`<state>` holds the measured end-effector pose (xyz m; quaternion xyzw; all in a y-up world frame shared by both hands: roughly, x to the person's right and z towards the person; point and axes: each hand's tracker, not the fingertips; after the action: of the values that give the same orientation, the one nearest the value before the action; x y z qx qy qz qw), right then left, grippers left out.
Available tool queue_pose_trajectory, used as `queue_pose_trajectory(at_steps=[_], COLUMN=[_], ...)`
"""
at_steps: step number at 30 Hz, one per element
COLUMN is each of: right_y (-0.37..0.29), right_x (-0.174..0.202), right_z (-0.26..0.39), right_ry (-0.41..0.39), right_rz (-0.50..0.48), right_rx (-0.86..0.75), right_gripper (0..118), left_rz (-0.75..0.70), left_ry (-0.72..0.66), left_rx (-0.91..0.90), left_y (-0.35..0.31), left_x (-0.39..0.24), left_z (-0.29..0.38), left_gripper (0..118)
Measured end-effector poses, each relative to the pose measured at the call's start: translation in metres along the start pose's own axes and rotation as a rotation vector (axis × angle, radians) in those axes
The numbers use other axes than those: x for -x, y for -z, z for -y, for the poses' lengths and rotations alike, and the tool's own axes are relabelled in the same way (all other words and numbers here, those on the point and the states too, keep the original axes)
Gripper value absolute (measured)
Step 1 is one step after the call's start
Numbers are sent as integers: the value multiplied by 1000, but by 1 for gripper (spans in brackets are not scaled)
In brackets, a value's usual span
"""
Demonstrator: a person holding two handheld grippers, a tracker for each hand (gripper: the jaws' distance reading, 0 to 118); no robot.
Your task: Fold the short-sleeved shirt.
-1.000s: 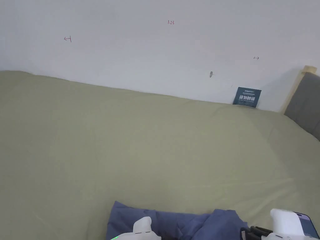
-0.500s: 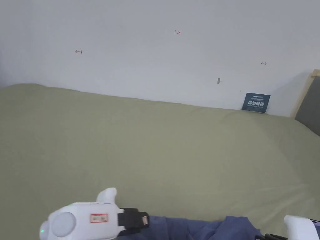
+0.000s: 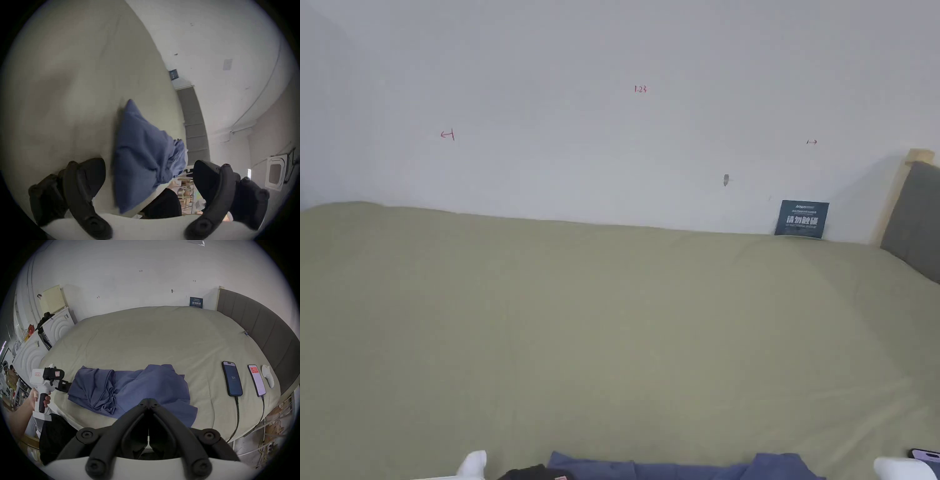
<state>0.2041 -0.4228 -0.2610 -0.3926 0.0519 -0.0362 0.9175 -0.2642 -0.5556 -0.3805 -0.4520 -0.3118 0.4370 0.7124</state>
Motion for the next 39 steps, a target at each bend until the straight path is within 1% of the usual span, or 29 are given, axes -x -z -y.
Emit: queue_pose_trajectory(at_steps=[1, 2, 3, 4, 5, 6, 7, 10, 11, 12, 13, 16, 20, 22, 24, 26, 28, 32, 34, 36, 37, 39], right_y=[1, 3, 4, 4, 4, 3, 2, -3, -4, -4, -4, 1, 16, 21, 23, 22, 21, 15, 11, 8, 6, 4], right_x=[0, 1, 1, 1, 1, 1, 1, 1, 2, 2, 2, 6, 19, 26, 32, 38, 41, 40, 36, 30, 28, 24], right_z=[1, 1, 2, 3, 3, 4, 5, 3, 1, -1, -4, -13, -27, -32, -36, -37, -36, -30, -26, -22, -20, -16], right_ry=[-1, -1, -1, 2, 6, 6, 1, -37, -45, -47, -48, -46, -76, -91, -90, -97, -107, -109, -100, -90, -85, -75], right_rz=[1, 6, 9, 11, 13, 9, 4, 32, 41, 46, 51, 45, 21, -2, -22, -35, -44, -49, -42, -36, -31, -26], right_rx=[2, 8, 14, 18, 19, 22, 27, 34, 36, 34, 32, 22, 23, 18, 13, 7, 2, 6, 5, 7, 9, 11], right_gripper=[0, 0, 0, 0, 0, 0, 0, 0, 0, 0, 0, 0, 0, 0, 0, 0, 0, 0, 0, 0, 0, 0], left_rz=[-11, -19, -95, -221, -263, -166, -128, -212, -200, -165, -172, -287, -399, -379, -416, -525, -583, -537, -518, -492, -467, -361], left_ry=[-17, -31, -23, 6, -7, -53, -89, 73, 71, 35, 21, 71, 123, 130, 183, 305, 409, 584, 669, 710, 704, 650], left_rx=[26, 45, 52, 46, 35, 20, -10, -81, -105, -109, -145, -266, -304, -333, -346, -314, -262, -123, -39, 47, 94, 158], left_y=[9, 18, 26, 34, 37, 27, 21, -1, -12, -23, -38, -87, -143, -164, -171, -162, -141, -76, -31, 11, 32, 61], left_x=[0, -1, -2, -5, -3, 0, -5, -28, -31, -34, -38, -48, -61, -67, -80, -100, -117, -147, -164, -170, -171, -165], left_z=[0, 2, 5, 8, 10, 6, 4, -7, -14, -20, -26, -36, -33, -26, -18, -11, -10, -7, 3, 13, 16, 19], left_gripper=[107, 94, 55, 15, 14, 13, 13, 13, 13, 13, 13, 13, 13, 13, 13, 13, 13, 13, 13, 13, 13, 15])
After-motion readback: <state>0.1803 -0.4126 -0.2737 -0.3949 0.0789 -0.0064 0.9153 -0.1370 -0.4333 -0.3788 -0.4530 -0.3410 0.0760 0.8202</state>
